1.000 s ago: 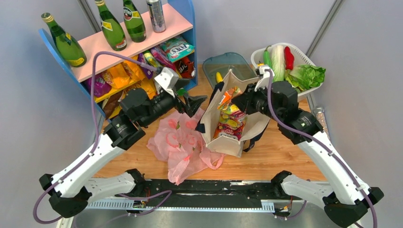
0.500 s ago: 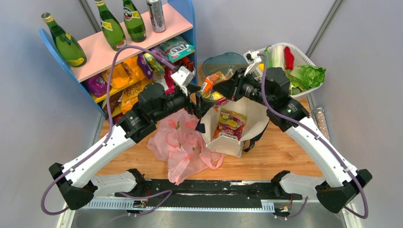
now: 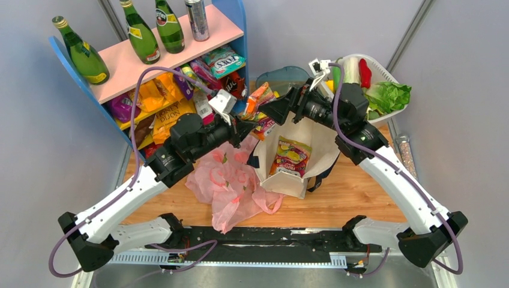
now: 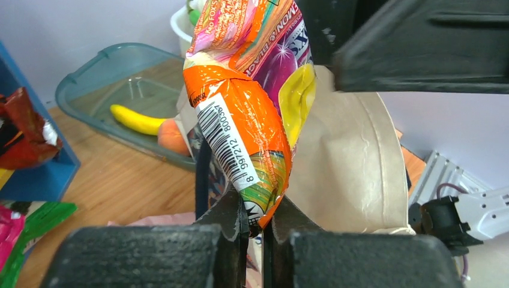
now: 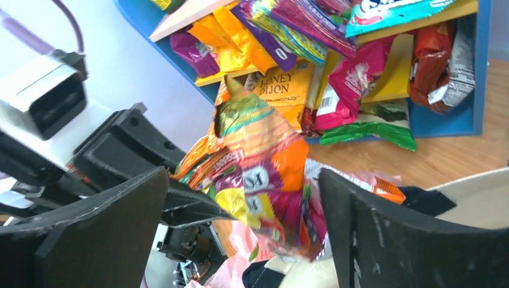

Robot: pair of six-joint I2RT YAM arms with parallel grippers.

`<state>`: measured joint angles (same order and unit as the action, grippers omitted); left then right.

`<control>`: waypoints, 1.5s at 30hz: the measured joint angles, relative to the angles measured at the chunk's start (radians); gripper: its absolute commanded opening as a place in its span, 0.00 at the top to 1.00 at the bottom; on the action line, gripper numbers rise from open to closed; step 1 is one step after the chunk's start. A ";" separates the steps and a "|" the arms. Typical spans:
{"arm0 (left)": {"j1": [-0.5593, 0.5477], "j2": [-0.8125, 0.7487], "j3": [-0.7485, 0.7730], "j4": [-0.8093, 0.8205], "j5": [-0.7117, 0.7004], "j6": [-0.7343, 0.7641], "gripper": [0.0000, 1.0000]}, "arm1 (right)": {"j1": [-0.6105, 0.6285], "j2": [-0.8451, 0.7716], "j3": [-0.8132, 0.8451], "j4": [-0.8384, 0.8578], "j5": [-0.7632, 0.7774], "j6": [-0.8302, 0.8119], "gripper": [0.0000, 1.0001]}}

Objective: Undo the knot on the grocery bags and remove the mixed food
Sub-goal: Pick up the fake candies from the takeout bag, then place the fake candies on the shelf.

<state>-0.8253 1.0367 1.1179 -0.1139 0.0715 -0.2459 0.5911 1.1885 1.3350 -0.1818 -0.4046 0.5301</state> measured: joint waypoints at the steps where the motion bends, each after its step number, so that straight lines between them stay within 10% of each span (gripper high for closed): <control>1: 0.009 -0.010 -0.011 0.006 -0.006 -0.010 1.00 | -0.003 -0.001 -0.001 0.015 -0.007 0.003 0.00; 16: 0.129 -0.135 0.040 0.152 0.046 -0.258 1.00 | -0.134 -0.068 -0.349 0.696 -0.224 0.387 0.00; 29: 0.129 -0.169 0.054 0.283 0.169 -0.440 1.00 | -0.110 0.134 -0.229 1.170 -0.429 0.608 0.00; 45: 0.129 -0.171 0.040 0.299 0.198 -0.467 1.00 | -0.057 0.232 -0.102 1.360 -0.486 0.734 0.44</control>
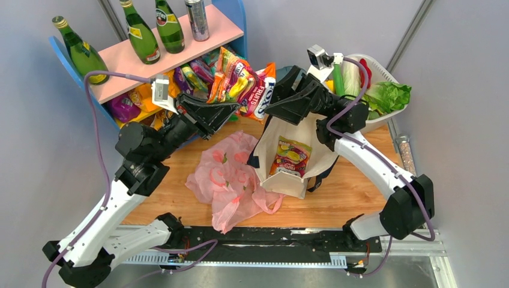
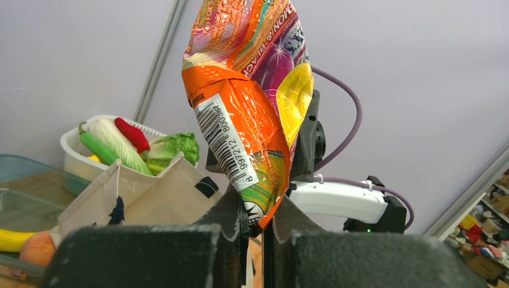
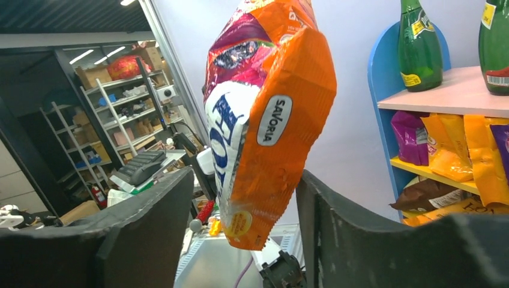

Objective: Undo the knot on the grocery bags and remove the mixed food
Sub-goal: Place the fake candies on the shelf.

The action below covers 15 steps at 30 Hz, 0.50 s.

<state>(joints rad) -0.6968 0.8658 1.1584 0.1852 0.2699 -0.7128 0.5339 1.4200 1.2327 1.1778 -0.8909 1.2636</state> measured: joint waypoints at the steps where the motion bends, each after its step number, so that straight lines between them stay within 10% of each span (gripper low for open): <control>1: 0.000 0.000 -0.002 0.000 0.002 0.000 1.00 | 0.000 0.005 0.004 0.006 0.001 0.007 0.51; 6: 0.000 0.002 -0.005 0.006 0.010 0.003 0.99 | 0.001 0.029 0.016 0.034 0.011 0.041 1.00; 8: 0.000 0.003 -0.005 0.006 0.015 0.008 0.69 | 0.002 0.034 0.016 0.031 0.023 0.052 1.00; 9: 0.000 0.003 -0.005 0.003 0.018 0.018 0.32 | 0.002 0.034 0.016 0.027 0.026 0.052 1.00; 11: 0.003 0.003 0.007 -0.035 0.025 0.056 0.04 | 0.002 0.032 0.013 0.024 0.036 0.050 1.00; 15: 0.004 0.016 0.095 -0.243 0.004 0.186 0.00 | -0.004 -0.009 -0.076 -0.026 0.132 0.031 1.00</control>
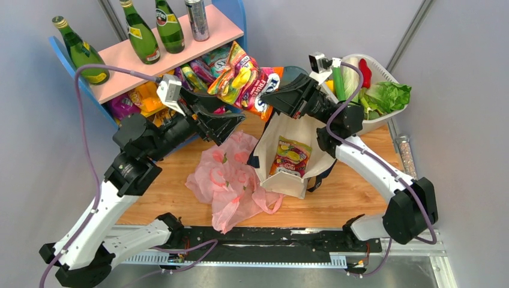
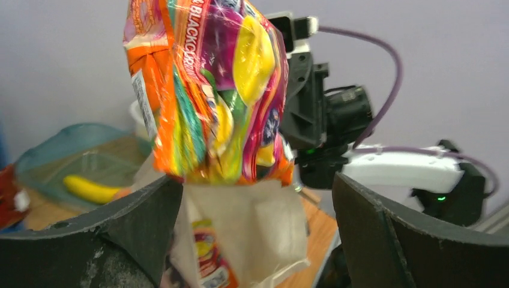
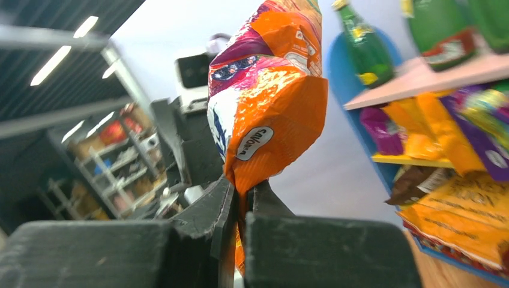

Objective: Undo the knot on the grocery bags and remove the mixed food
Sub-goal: Place the fake candies on the shelf.

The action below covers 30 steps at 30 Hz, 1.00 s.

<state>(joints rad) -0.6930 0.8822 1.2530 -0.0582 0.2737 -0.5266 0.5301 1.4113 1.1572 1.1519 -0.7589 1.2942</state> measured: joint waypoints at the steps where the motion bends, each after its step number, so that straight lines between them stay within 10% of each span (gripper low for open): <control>1: -0.001 -0.001 0.020 -0.058 -0.025 0.044 0.00 | -0.003 -0.018 -0.029 -0.036 0.034 -0.011 1.00; 16: 0.010 -0.274 -0.256 -0.337 -0.818 0.578 0.00 | -0.014 -0.017 -0.092 -0.489 0.486 -0.047 1.00; 30: 0.032 -0.326 -0.358 -0.327 -0.998 0.676 0.00 | 0.025 0.357 0.190 -0.525 0.554 0.057 1.00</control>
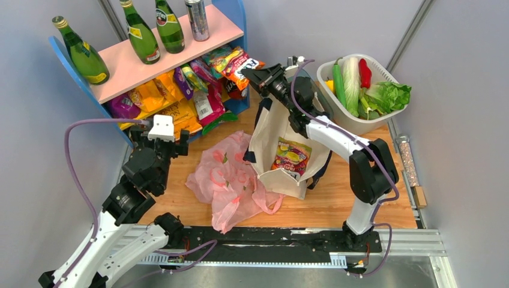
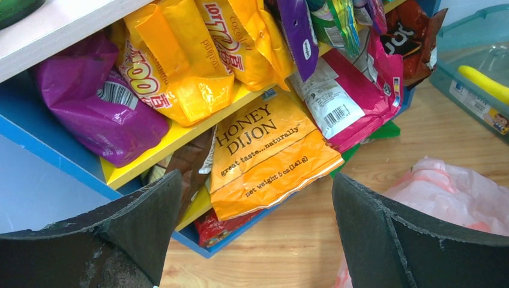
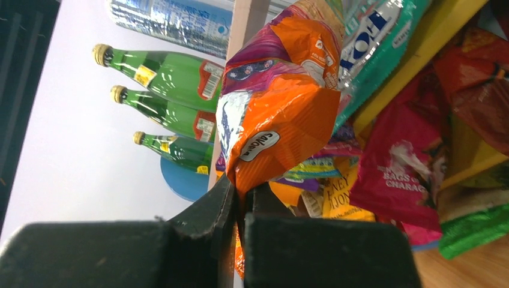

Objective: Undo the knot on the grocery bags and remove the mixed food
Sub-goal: Place the fake candies on the shelf.

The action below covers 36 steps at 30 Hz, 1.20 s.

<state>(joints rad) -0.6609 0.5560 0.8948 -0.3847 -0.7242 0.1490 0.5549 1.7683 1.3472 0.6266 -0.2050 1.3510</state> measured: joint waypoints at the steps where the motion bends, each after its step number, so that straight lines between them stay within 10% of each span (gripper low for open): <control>1: 0.003 0.006 0.000 0.001 0.001 0.001 0.00 | 0.001 0.015 0.022 0.000 0.003 0.009 1.00; 36: 0.089 0.127 0.000 -0.009 0.249 -0.014 0.00 | 0.048 0.532 0.794 -0.298 0.174 0.069 1.00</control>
<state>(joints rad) -0.5720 0.6827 0.8948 -0.3935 -0.4755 0.1349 0.6033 2.3001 2.1410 0.3290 -0.0311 1.4197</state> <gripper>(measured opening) 0.998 0.032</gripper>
